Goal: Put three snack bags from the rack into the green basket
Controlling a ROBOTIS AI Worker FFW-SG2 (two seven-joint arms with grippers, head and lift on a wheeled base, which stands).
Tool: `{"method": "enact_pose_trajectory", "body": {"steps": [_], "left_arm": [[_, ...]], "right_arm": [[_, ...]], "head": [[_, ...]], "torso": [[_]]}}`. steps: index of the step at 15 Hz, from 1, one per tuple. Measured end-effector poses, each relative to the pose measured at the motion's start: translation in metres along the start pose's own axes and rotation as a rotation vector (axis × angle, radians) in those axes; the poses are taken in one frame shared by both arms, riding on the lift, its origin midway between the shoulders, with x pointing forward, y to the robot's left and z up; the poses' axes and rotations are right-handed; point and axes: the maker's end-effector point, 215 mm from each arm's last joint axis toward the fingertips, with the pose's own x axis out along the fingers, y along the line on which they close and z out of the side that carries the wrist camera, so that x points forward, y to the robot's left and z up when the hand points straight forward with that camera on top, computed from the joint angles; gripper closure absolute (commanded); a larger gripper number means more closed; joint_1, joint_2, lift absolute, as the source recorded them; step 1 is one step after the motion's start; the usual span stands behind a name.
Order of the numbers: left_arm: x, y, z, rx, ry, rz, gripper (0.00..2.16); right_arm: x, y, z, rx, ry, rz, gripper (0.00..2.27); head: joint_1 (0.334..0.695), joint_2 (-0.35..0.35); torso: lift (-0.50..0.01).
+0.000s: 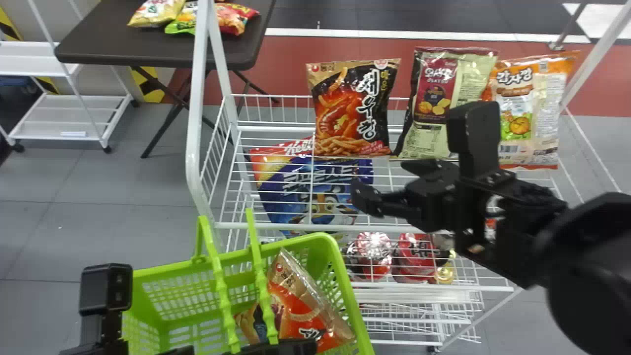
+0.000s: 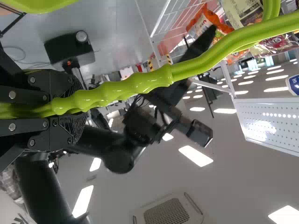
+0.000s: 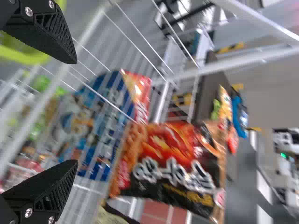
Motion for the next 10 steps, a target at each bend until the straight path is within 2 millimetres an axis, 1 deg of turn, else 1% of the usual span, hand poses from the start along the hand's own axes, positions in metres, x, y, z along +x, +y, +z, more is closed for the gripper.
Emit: {"method": "enact_pose_trajectory", "body": {"steps": [1, 3, 6, 9, 10], "left_arm": [[0.0, 0.0, -0.001, 0.0, 0.0, 0.003, 2.15], [-0.001, -0.001, -0.002, 0.0, 0.001, 0.005, 2.15], [-0.002, -0.002, -0.003, -0.004, 0.003, 0.011, 2.15], [-0.004, -0.002, -0.004, -0.011, 0.0, 0.016, 2.15], [-0.005, -0.002, -0.005, -0.014, -0.002, 0.016, 2.15]], "right_arm": [[0.014, -0.005, 0.01, -0.001, -0.05, -0.005, 0.03], [0.041, -0.011, 0.024, -0.016, -0.123, -0.017, 0.03], [0.079, -0.023, 0.032, -0.062, -0.159, -0.064, 0.03], [0.11, -0.032, 0.037, -0.081, -0.183, -0.101, 0.04], [0.12, -0.033, 0.042, -0.08, -0.207, -0.101, 0.05]], "head": [[0.695, -0.024], [0.695, -0.009], [0.695, 0.011], [0.695, 0.022], [0.695, 0.032]], "torso": [[0.0], [0.0], [0.0], [0.0], [0.0]]}}
